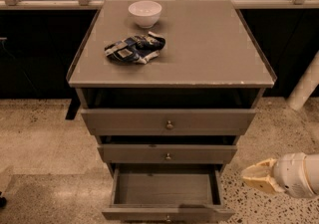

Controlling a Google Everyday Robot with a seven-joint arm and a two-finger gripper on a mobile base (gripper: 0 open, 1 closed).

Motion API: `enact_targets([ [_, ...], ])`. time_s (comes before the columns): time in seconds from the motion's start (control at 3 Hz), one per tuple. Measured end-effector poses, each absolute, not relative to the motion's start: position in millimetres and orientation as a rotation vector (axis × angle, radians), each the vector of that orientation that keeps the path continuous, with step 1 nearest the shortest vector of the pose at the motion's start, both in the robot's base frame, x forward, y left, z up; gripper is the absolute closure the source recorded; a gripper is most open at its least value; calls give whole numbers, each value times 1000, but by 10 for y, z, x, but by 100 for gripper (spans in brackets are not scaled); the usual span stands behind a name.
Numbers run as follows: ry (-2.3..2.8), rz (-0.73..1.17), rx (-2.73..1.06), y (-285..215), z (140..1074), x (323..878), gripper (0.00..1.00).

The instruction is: Close bottom drawer

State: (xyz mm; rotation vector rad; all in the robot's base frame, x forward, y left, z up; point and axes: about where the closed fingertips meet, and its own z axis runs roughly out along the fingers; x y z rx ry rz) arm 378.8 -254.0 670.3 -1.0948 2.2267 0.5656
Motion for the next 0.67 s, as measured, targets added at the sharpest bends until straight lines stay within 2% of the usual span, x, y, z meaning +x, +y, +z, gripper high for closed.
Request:
enact_targets([
  [0.67, 2262, 658, -893, -2881, 5479, 3934, 100],
])
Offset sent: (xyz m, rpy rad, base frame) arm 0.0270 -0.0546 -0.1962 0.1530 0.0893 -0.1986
